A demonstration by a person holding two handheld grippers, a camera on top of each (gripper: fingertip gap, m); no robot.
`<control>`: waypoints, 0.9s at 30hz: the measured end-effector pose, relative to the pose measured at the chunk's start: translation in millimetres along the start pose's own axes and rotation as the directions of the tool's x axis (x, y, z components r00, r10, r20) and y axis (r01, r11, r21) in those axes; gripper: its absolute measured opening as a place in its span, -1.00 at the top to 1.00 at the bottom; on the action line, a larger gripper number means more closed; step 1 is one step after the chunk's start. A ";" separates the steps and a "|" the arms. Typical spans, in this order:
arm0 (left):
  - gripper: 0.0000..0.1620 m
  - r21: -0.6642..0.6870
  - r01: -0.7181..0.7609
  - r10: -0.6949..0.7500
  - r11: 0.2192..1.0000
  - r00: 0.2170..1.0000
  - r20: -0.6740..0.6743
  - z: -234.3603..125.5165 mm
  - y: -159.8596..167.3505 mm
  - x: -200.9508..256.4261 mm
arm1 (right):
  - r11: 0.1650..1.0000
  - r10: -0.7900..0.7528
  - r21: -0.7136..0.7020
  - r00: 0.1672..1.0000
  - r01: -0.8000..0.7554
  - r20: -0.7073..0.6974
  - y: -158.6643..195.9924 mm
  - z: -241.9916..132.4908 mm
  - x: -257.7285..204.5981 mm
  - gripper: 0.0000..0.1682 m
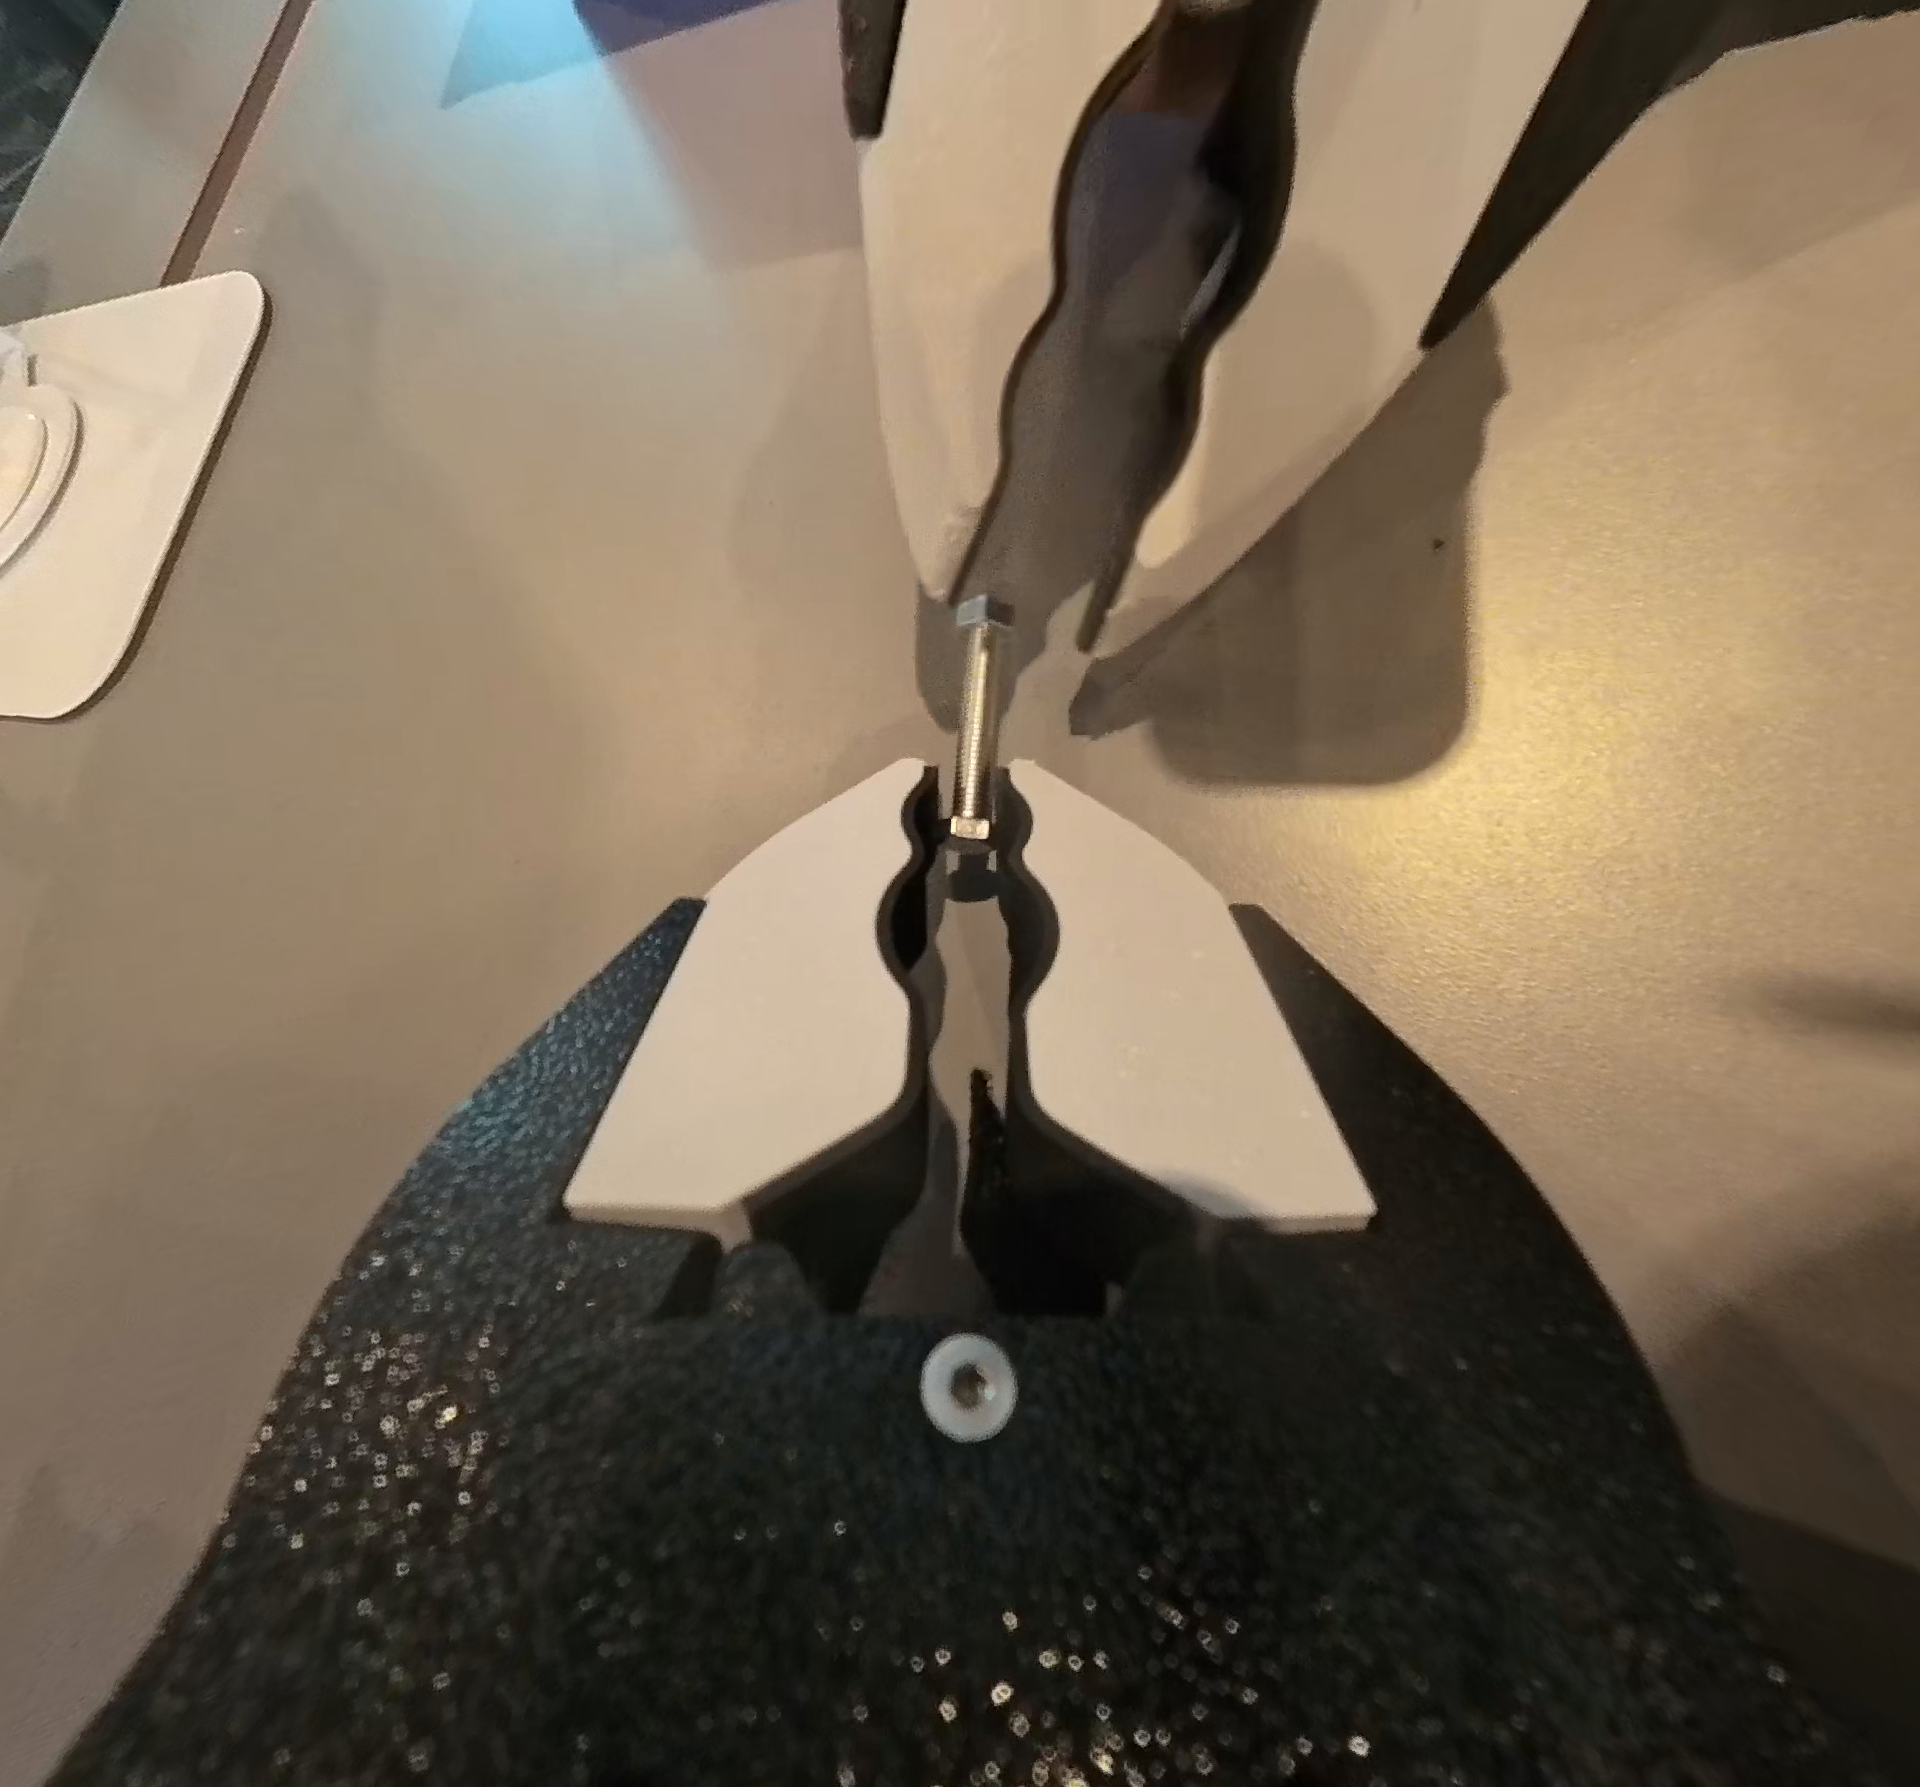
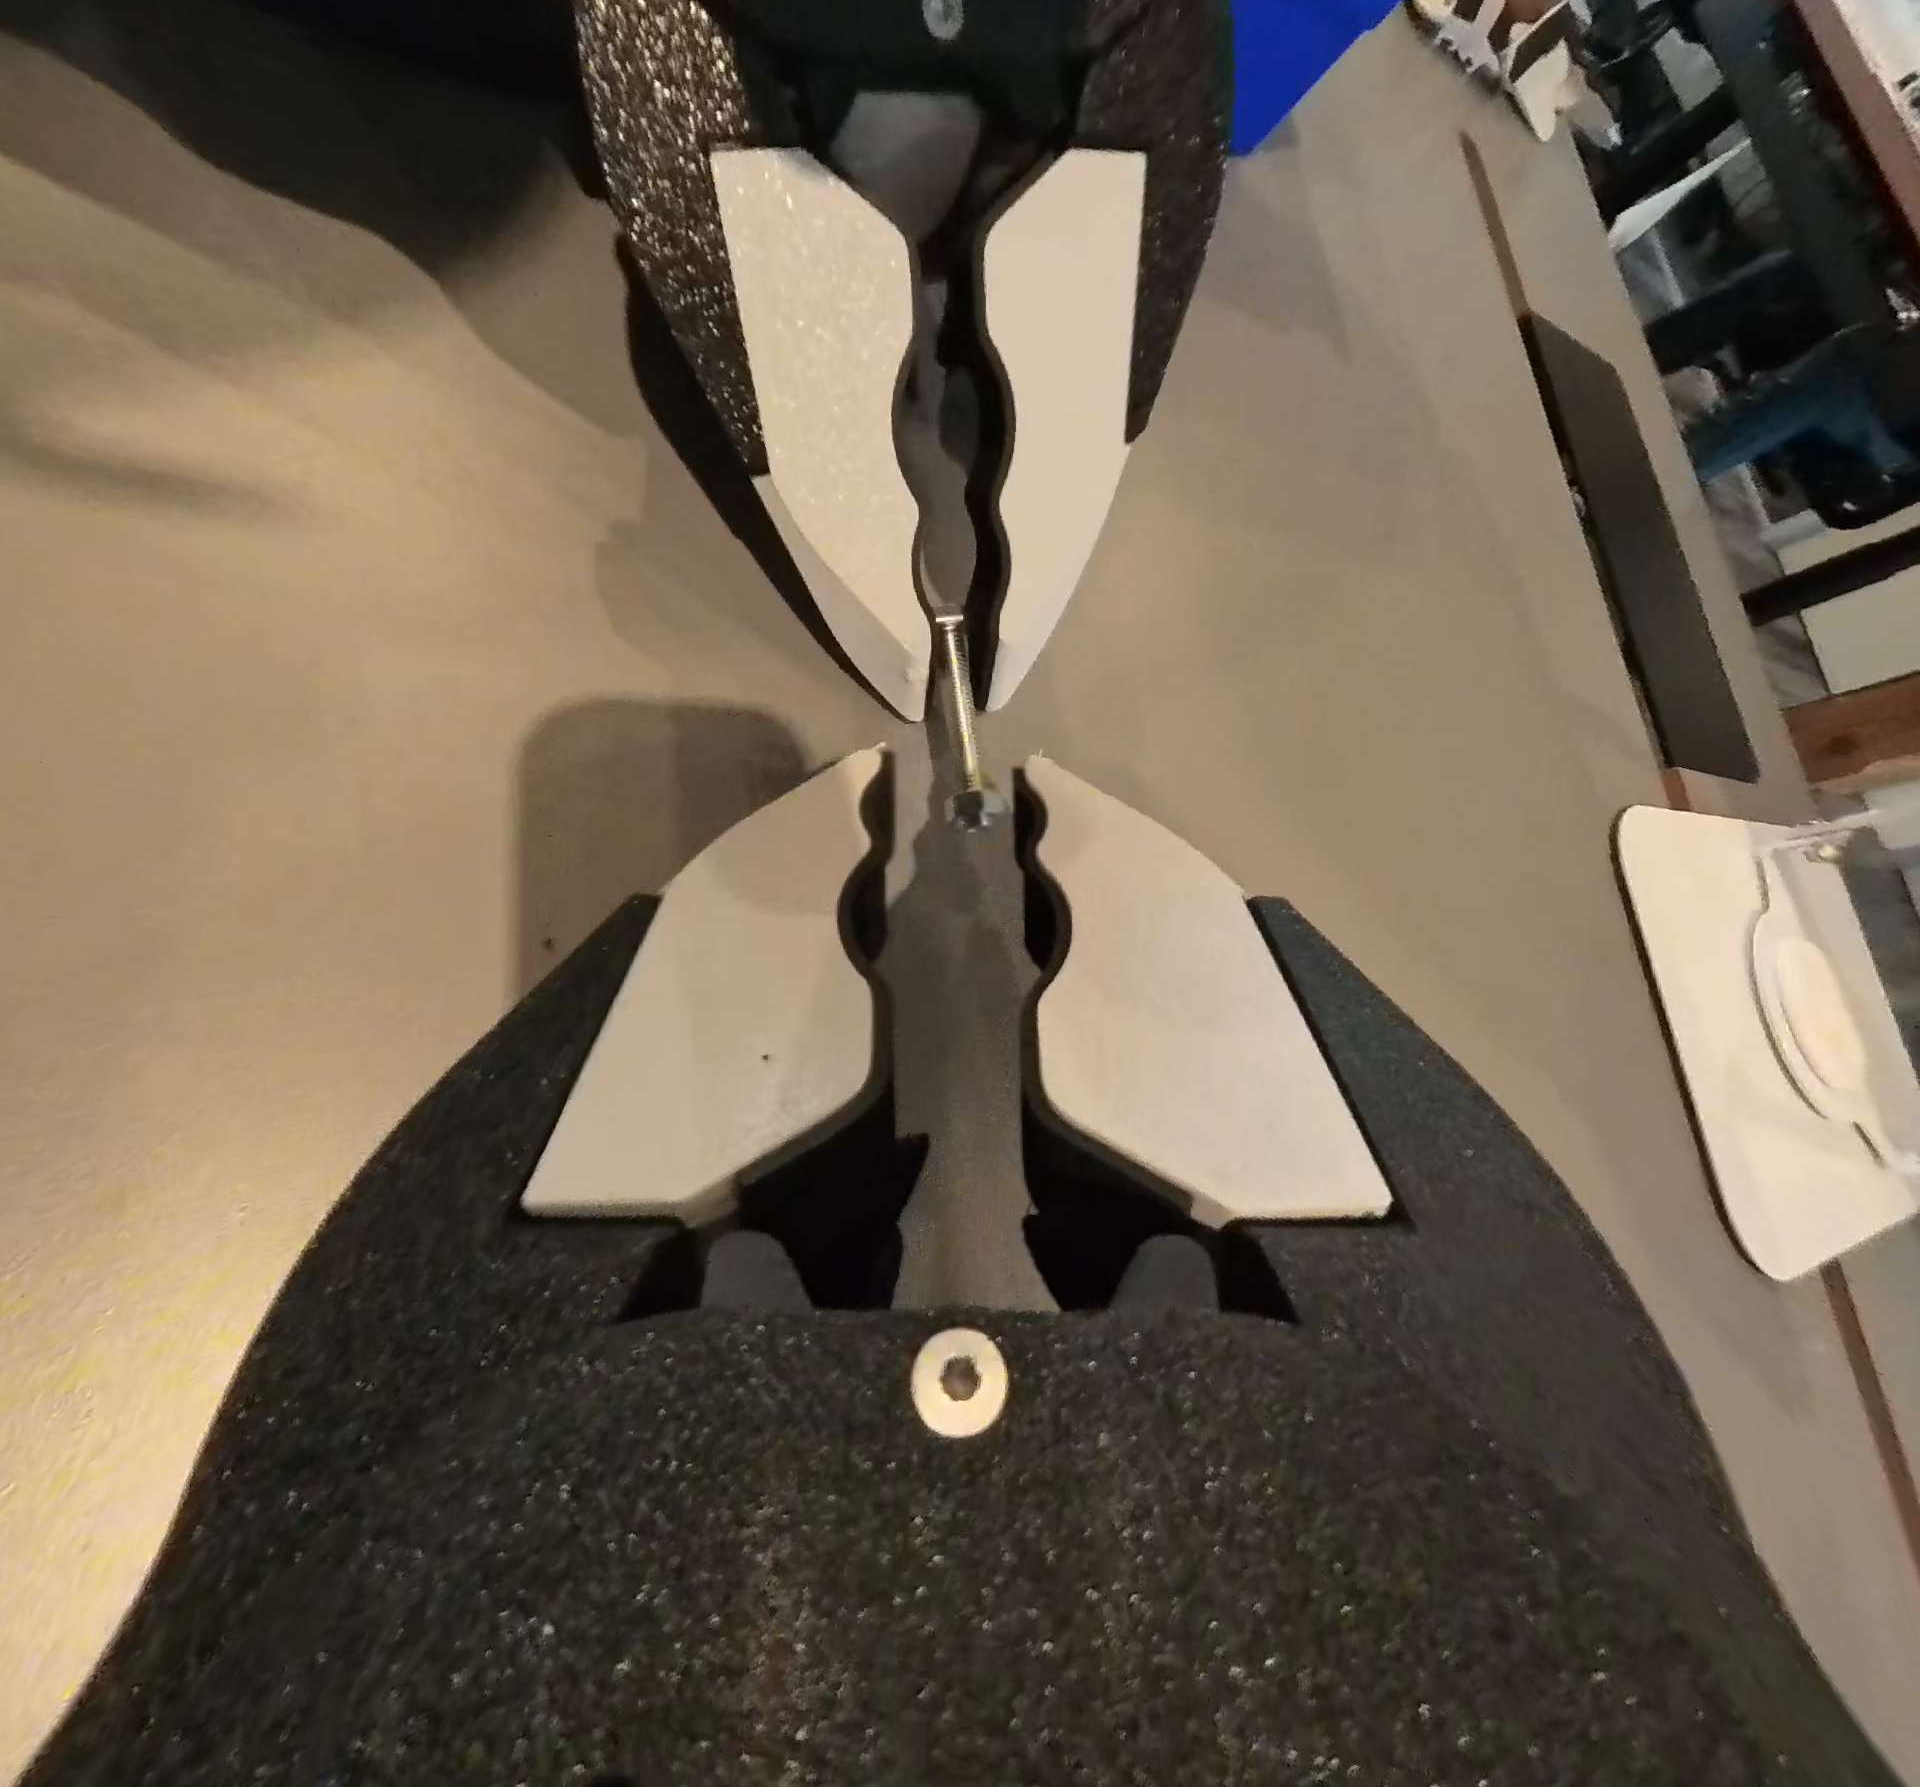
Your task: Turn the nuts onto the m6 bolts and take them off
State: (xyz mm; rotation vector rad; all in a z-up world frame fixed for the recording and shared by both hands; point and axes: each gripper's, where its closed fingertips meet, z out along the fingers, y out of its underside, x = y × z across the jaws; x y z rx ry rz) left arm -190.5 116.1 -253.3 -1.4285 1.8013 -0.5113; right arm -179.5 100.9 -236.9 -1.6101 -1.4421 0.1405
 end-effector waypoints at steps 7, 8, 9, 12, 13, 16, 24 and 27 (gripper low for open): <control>0.88 0.001 0.003 -0.003 1.000 1.000 -0.003 0.2 0.1 0.1 | 0.999 0.024 -0.025 0.996 -0.022 0.081 4.3 0.1 -10.6 0.99; 0.88 0.001 0.004 -0.004 1.000 1.000 -0.003 0.3 0.2 0.2 | 0.999 0.038 -0.016 0.994 -0.036 0.098 2.7 -0.8 -12.2 1.00; 0.88 0.001 0.004 -0.004 1.000 1.000 -0.004 0.4 0.1 0.2 | 0.999 0.045 -0.006 0.994 -0.044 0.099 1.0 -1.6 -11.6 1.00; 0.88 0.001 0.005 -0.005 1.000 1.000 -0.004 0.5 0.2 0.3 | 0.999 0.029 0.021 0.999 -0.030 0.036 -1.7 -3.5 -2.5 0.91; 0.88 0.002 0.005 -0.005 1.000 1.000 -0.005 0.5 0.2 0.3 | 0.999 0.023 0.024 1.000 -0.024 0.018 -2.1 -3.4 -0.2 0.85; 0.88 0.002 0.006 -0.006 1.000 1.000 -0.005 0.6 0.3 0.3 | 1.000 0.024 0.005 1.000 -0.024 0.001 1.1 -0.7 1.5 0.71; 0.88 0.003 0.007 -0.007 1.000 1.000 -0.007 0.9 0.4 0.6 | 0.998 0.064 0.021 0.995 -0.066 0.082 -1.2 -4.3 -6.8 0.98; 0.88 0.002 0.006 -0.006 1.000 1.000 -0.007 1.0 0.4 0.6 | 0.999 0.040 0.017 0.999 -0.041 0.026 0.3 -3.3 -0.3 0.82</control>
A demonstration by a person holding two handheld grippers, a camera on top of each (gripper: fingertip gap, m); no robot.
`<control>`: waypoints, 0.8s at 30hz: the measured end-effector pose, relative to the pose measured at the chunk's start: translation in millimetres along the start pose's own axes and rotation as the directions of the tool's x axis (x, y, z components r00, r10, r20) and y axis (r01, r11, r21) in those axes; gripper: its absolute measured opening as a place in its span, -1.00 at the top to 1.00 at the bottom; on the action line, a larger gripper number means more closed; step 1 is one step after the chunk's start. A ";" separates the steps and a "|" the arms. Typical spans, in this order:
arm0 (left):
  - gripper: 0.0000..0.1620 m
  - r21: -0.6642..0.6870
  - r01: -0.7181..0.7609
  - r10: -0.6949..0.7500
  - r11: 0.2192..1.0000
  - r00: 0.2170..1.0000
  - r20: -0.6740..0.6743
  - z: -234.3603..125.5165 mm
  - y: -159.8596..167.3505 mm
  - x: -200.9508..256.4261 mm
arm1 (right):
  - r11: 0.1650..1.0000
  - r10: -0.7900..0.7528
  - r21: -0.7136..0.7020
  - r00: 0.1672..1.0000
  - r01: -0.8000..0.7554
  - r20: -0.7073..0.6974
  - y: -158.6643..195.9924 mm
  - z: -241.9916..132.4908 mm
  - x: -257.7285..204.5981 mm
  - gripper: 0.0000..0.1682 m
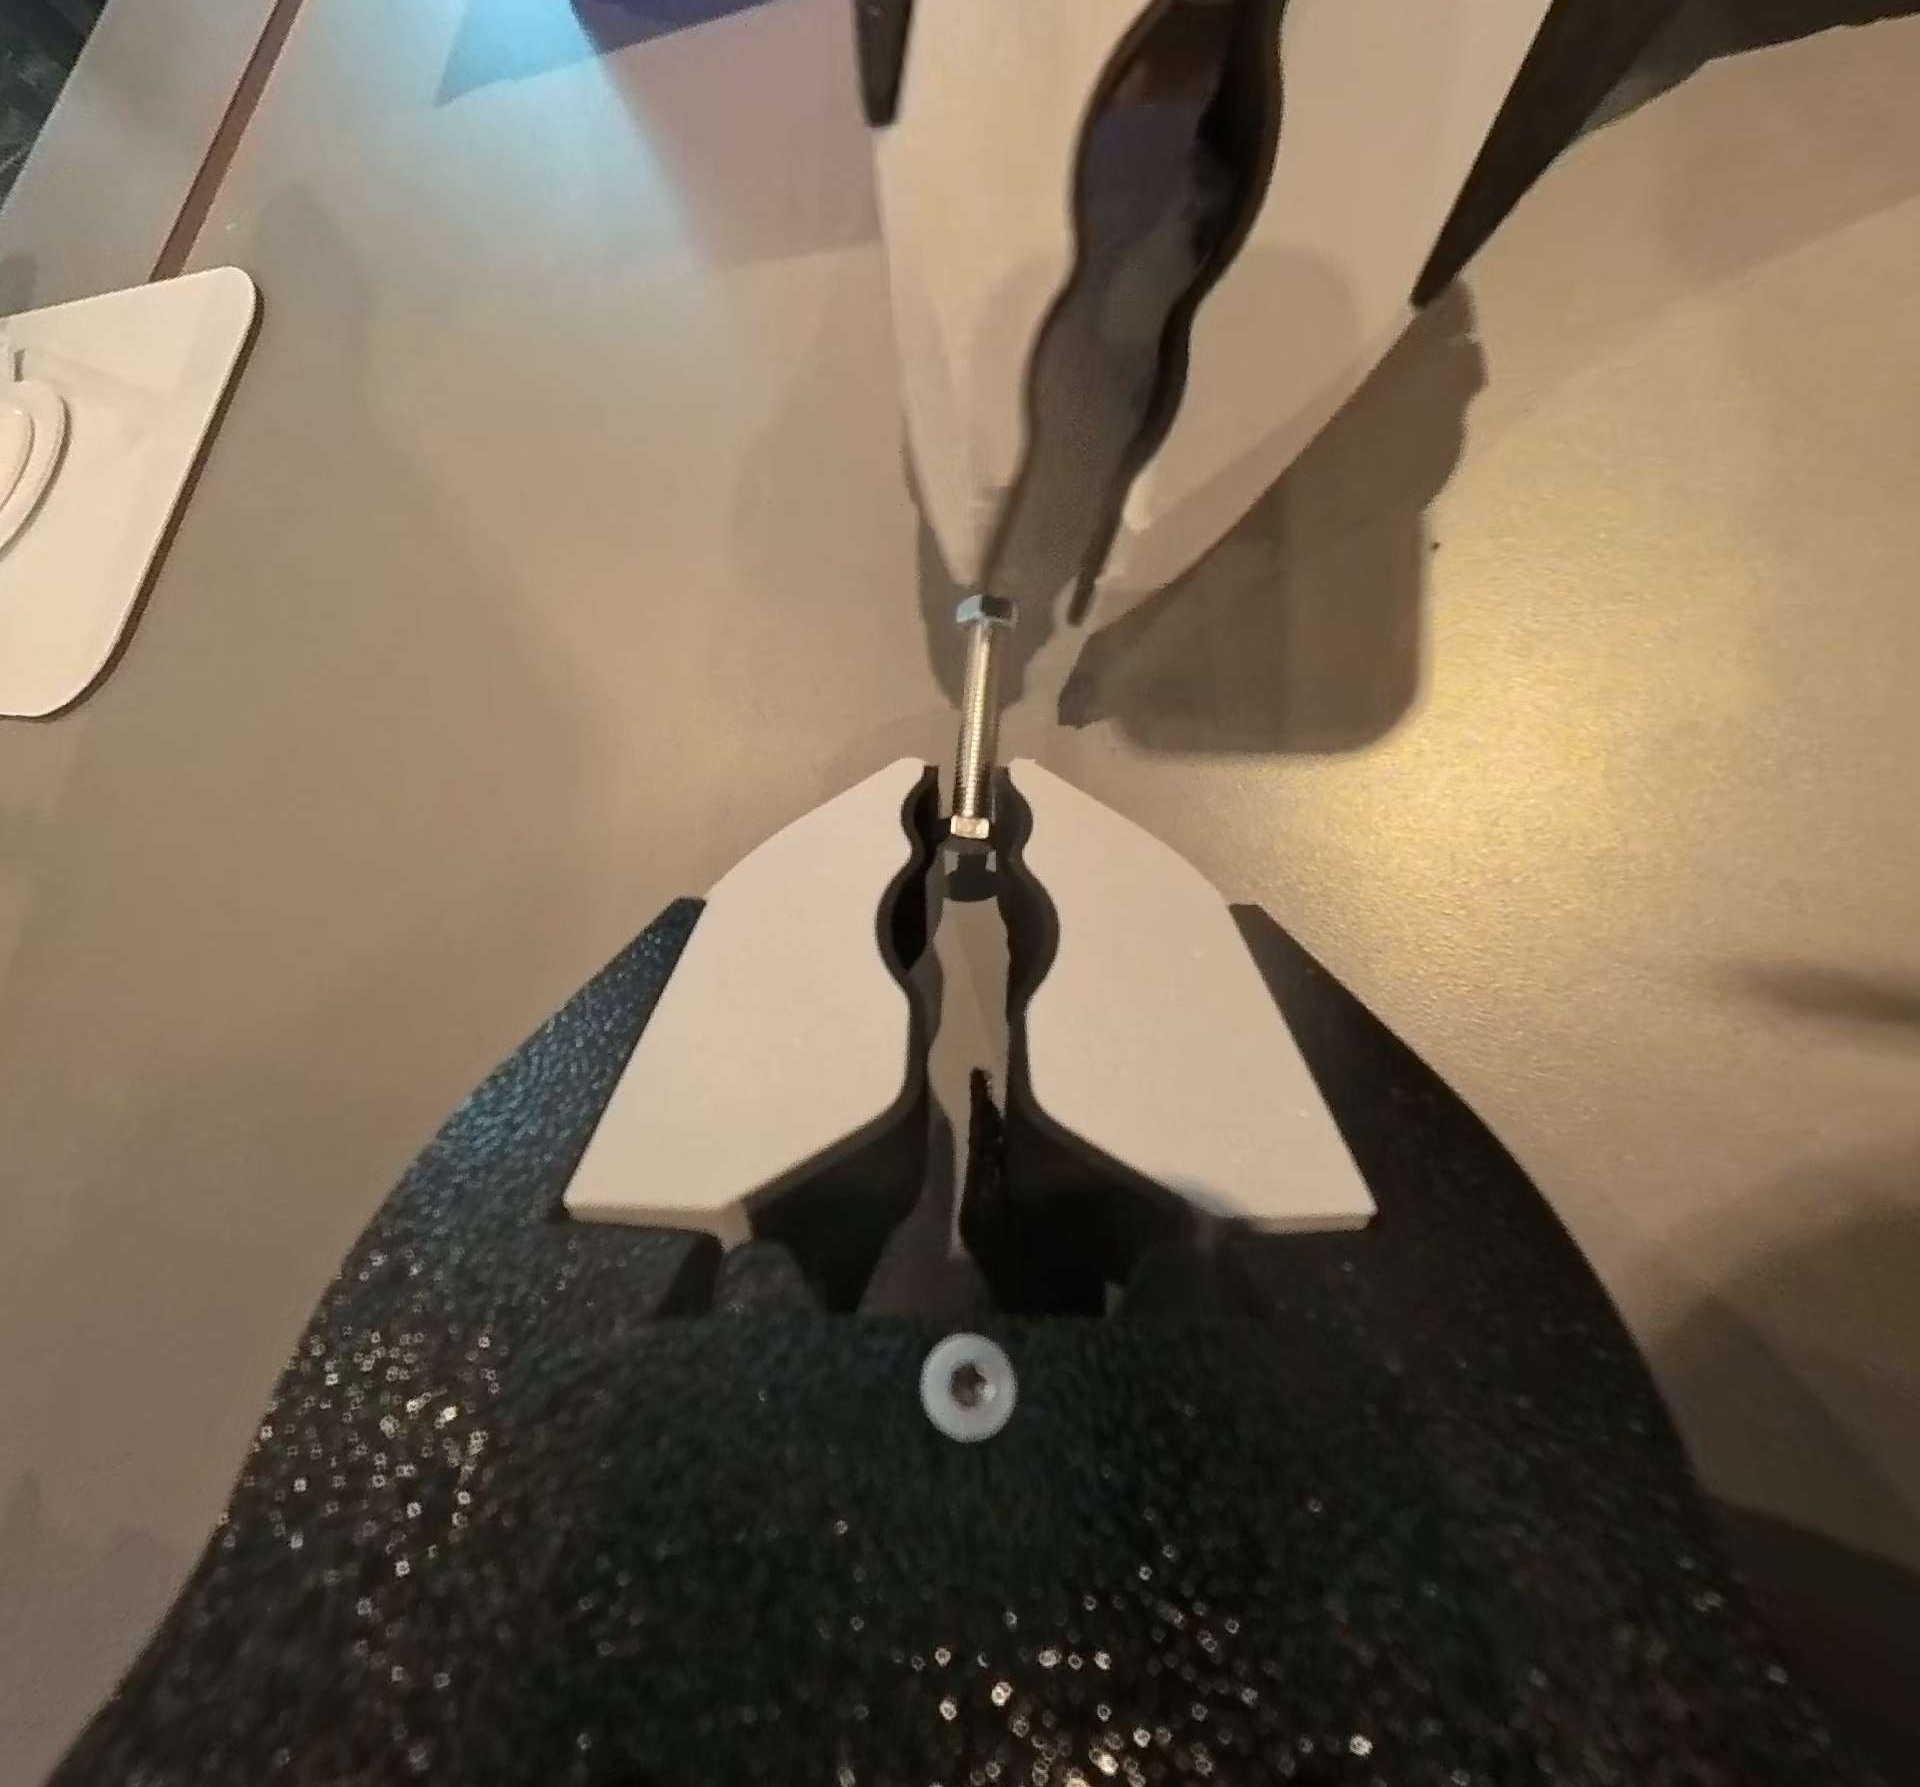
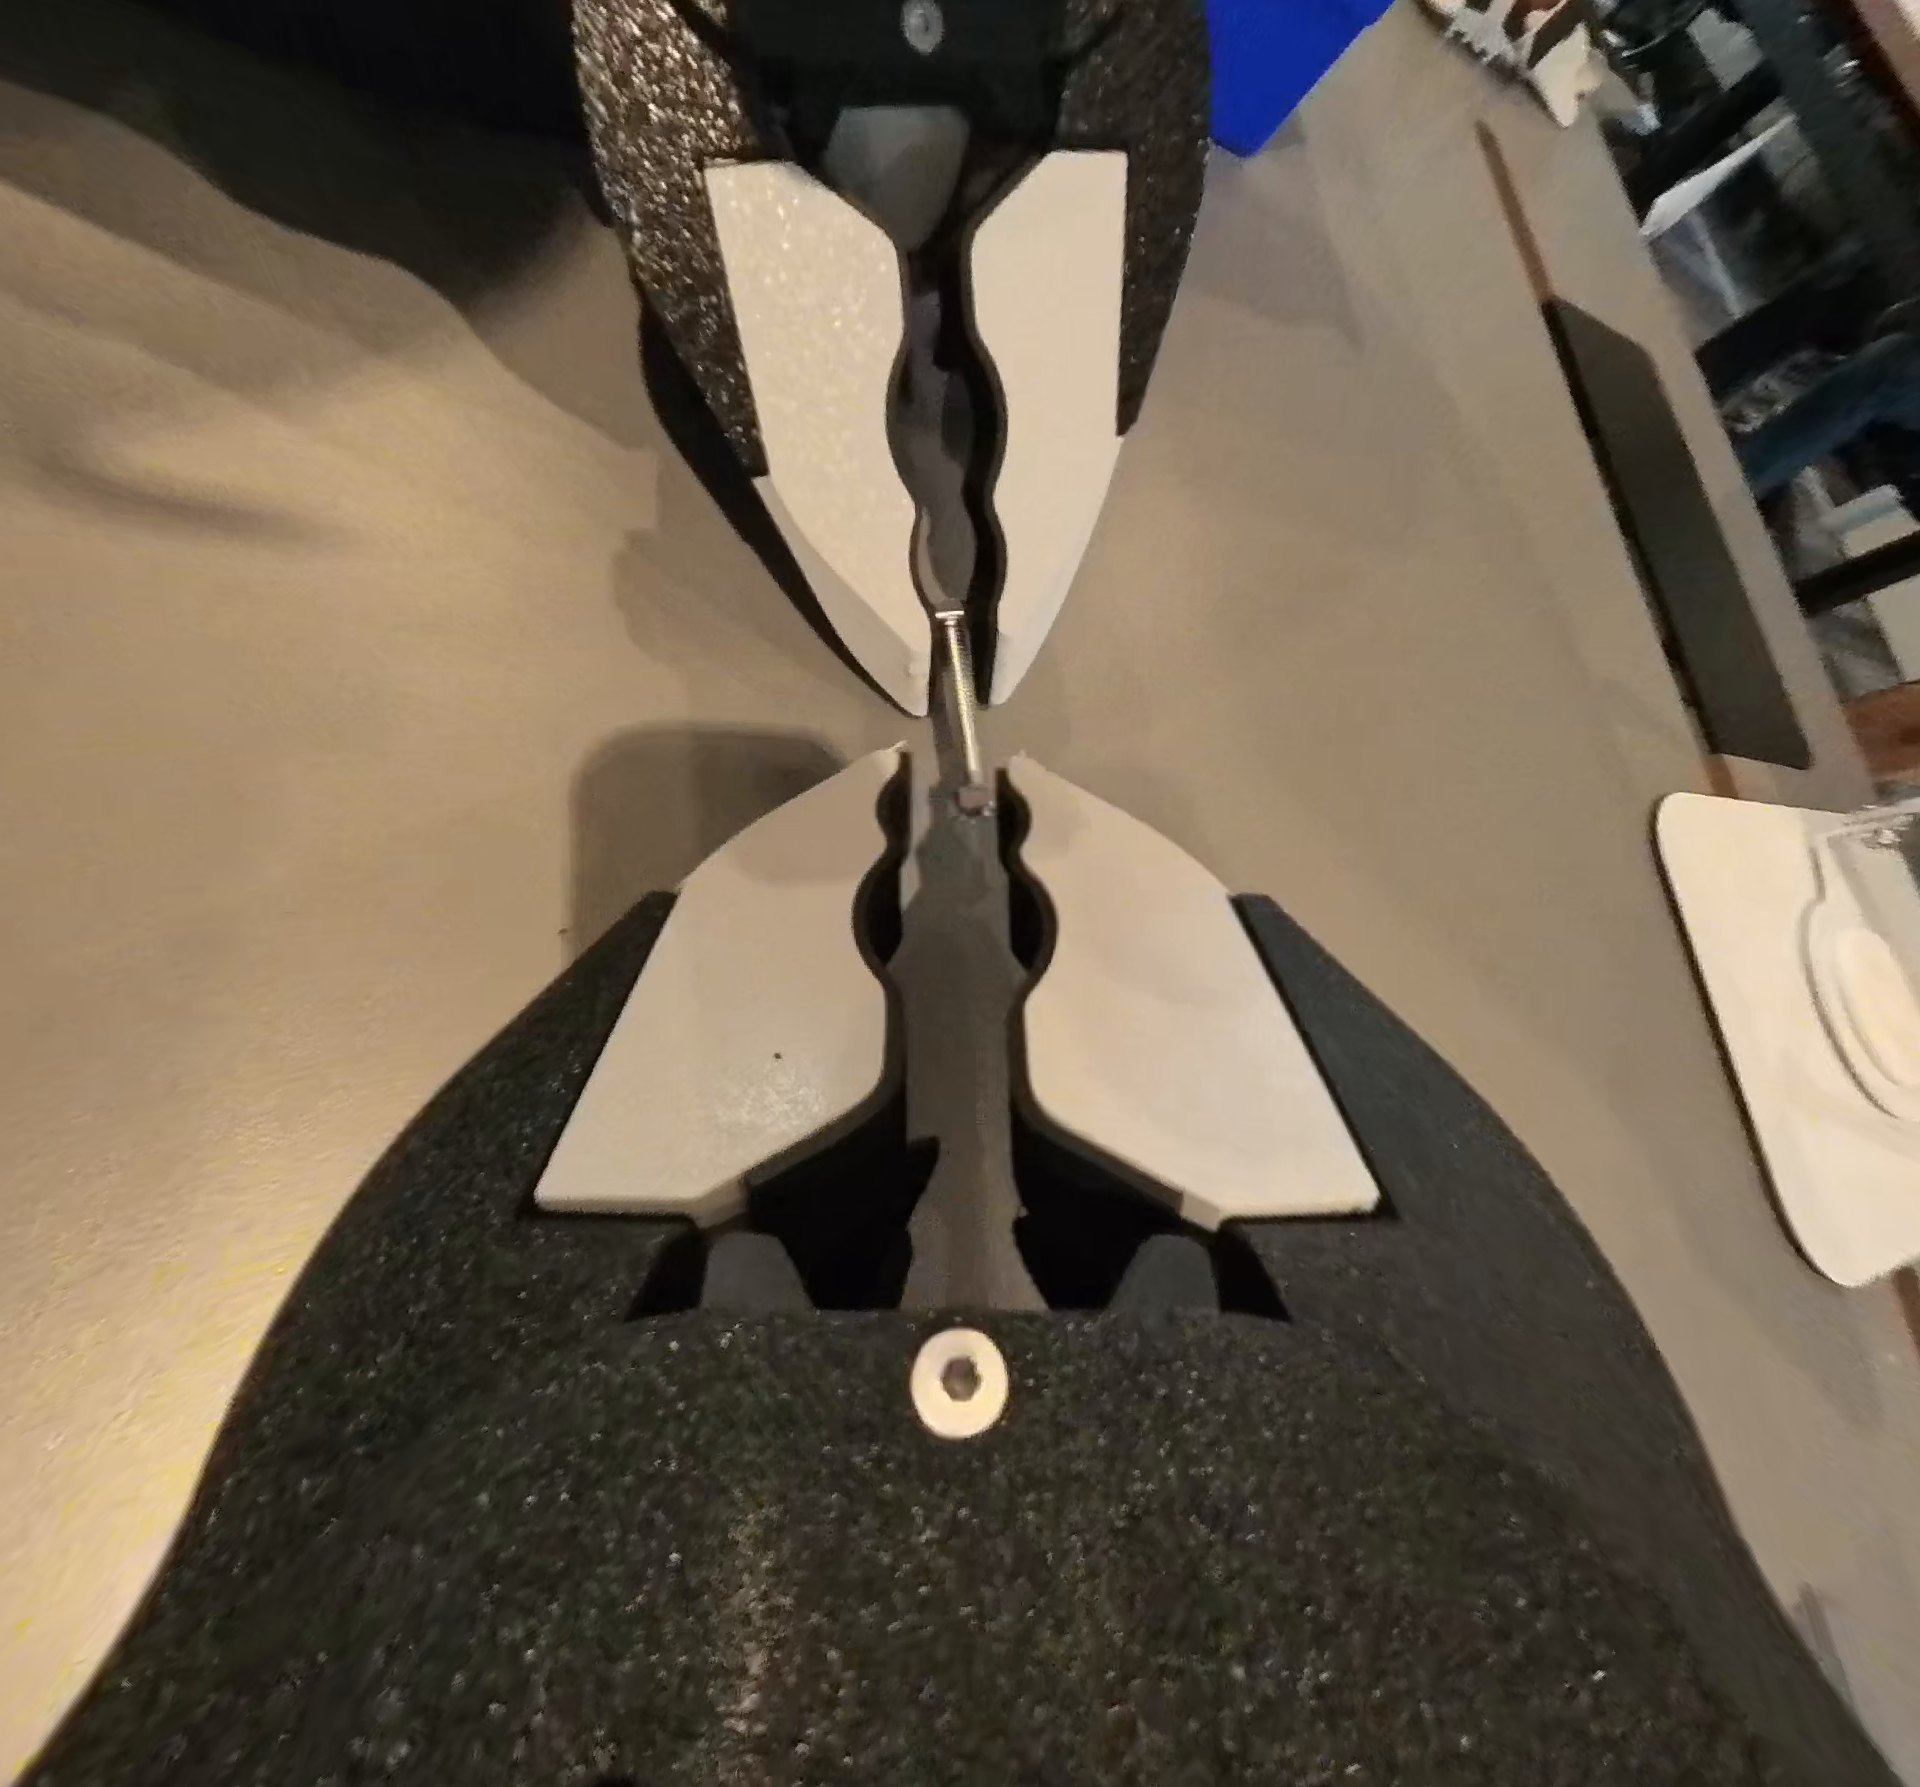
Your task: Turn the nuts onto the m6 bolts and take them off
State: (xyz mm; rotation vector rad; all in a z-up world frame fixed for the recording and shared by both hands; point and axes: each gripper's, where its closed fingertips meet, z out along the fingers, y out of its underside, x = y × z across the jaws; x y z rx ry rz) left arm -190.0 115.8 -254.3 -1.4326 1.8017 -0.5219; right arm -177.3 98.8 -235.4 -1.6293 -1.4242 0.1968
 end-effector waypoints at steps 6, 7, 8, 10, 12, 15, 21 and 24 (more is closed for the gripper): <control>0.88 0.001 -0.002 0.002 1.000 1.000 0.001 0.2 -0.1 0.1 | 0.998 -0.015 -0.054 1.000 0.015 0.016 7.3 5.4 -4.8 0.72; 0.88 0.000 -0.003 0.003 1.000 1.000 0.002 0.3 -0.1 0.1 | 0.999 -0.003 -0.051 0.999 0.005 0.040 6.4 3.7 -7.2 0.84; 0.88 0.000 0.000 0.000 1.000 1.000 0.001 0.3 0.0 0.1 | 0.999 0.011 -0.036 0.997 -0.008 0.080 4.1 1.2 -11.6 1.00; 0.88 0.000 0.001 -0.001 1.000 1.000 0.000 0.3 0.1 0.1 | 1.000 0.025 -0.006 0.998 -0.025 0.055 -0.2 -1.0 -6.4 0.96; 0.88 0.000 0.000 0.000 1.000 1.000 0.001 0.4 0.0 0.1 | 1.000 0.004 -0.003 1.000 -0.004 0.010 -0.3 -1.2 -0.9 0.85; 0.88 0.000 0.000 0.000 1.000 1.000 0.000 0.4 0.1 0.2 | 1.000 -0.011 -0.028 1.000 0.010 -0.005 3.1 2.3 -0.4 0.71; 0.88 -0.001 -0.001 0.001 1.000 1.000 0.001 0.4 0.1 0.1 | 0.999 0.003 -0.047 0.998 0.000 0.056 6.7 2.1 -8.3 0.91; 0.88 -0.001 -0.001 0.001 1.000 1.000 0.001 0.4 0.1 0.1 | 1.000 0.005 -0.024 0.999 -0.004 0.041 3.4 -0.1 -5.3 0.91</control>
